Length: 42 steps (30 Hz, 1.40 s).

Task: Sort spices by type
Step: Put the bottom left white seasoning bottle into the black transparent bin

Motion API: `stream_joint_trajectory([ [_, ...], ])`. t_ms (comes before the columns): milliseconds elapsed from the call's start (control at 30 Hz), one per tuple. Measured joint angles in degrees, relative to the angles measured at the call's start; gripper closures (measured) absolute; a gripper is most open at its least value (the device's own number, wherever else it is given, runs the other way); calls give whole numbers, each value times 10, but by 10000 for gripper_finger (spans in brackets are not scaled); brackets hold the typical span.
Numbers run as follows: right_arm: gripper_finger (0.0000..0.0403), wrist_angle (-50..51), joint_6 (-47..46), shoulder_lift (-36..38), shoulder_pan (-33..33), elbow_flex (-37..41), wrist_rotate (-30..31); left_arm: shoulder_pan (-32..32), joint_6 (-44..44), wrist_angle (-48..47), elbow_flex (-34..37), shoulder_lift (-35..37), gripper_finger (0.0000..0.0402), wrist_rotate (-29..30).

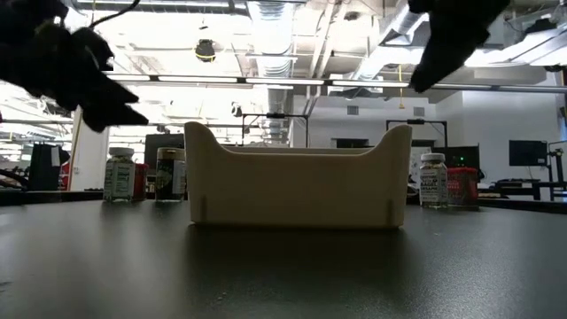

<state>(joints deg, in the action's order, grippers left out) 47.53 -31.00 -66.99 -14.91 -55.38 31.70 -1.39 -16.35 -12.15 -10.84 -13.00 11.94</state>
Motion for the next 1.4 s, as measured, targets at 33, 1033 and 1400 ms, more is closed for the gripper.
stream_joint_trajectory([
  [33,14,-8,-4,7,-6,15,0,0,-3,-16,-13,-11,130,0],
  [1033,14,-257,155,351,1,304,35,-9,-214,-193,-378,-460,134,24],
  [1400,14,-258,210,352,38,304,34,-63,-655,-436,-438,-497,134,-20],
])
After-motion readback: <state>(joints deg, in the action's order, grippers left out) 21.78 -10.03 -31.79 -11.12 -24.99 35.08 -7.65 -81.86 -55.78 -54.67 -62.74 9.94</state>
